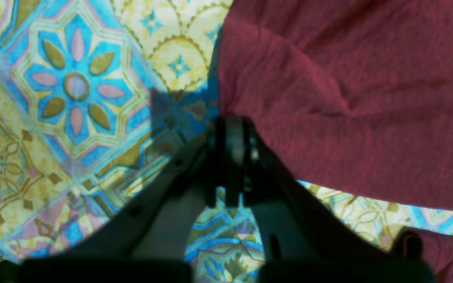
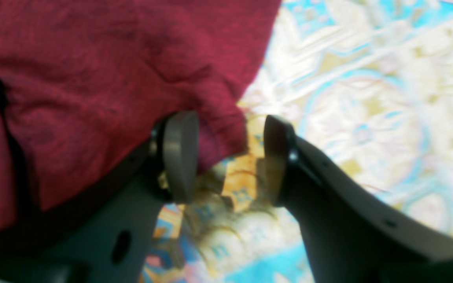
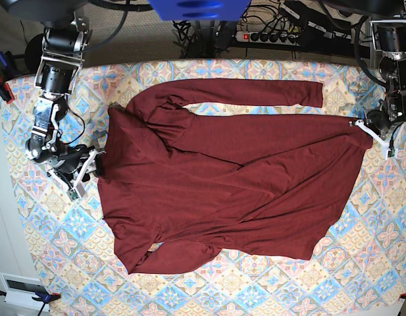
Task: Layout the t-shirt on the table in an organized manner, then fold the t-shirt properly
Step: 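Grasp the collar edge with the right gripper and pull it outward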
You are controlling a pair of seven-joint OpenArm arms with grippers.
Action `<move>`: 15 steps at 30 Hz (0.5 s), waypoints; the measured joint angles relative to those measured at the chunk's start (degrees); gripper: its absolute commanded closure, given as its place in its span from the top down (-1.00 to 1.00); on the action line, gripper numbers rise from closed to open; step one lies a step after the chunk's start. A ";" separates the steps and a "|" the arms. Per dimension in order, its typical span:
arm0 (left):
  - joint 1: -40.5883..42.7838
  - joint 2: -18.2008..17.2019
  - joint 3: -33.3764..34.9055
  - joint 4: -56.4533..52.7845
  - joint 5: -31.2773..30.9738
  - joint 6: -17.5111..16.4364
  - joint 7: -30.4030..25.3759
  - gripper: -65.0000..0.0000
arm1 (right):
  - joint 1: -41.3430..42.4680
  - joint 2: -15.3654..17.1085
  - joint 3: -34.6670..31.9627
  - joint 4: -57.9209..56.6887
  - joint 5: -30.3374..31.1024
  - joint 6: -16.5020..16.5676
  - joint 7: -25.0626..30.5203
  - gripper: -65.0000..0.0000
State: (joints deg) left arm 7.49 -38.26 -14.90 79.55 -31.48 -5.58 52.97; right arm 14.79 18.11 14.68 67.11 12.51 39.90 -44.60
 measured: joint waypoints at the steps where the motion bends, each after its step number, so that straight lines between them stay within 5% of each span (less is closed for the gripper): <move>1: 0.02 0.00 0.00 0.00 0.02 0.02 0.02 -1.00 | 0.00 -0.07 -0.24 -1.38 0.00 0.00 0.72 -0.19; 8: 0.02 0.00 0.00 0.00 -0.13 0.00 0.02 -1.00 | 1.95 0.28 -0.22 -9.01 0.85 0.20 5.25 -0.22; 10: -0.02 0.00 0.00 0.00 -0.15 0.00 -0.02 -1.00 | 1.81 0.20 -0.22 -9.60 1.27 -0.04 6.34 -0.39; 13: 0.02 0.04 0.00 0.00 -0.17 0.00 0.02 -1.00 | 1.75 0.33 -0.20 -9.81 1.31 0.00 6.34 -0.92; 15: -0.02 0.02 0.00 0.00 -0.17 0.00 -0.02 -1.00 | 1.57 0.22 -0.22 -9.84 1.22 0.02 7.45 -1.00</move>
State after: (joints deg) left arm 7.46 -38.24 -14.90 79.55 -31.66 -5.58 52.95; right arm 16.36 18.33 14.46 57.28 13.74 39.92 -37.15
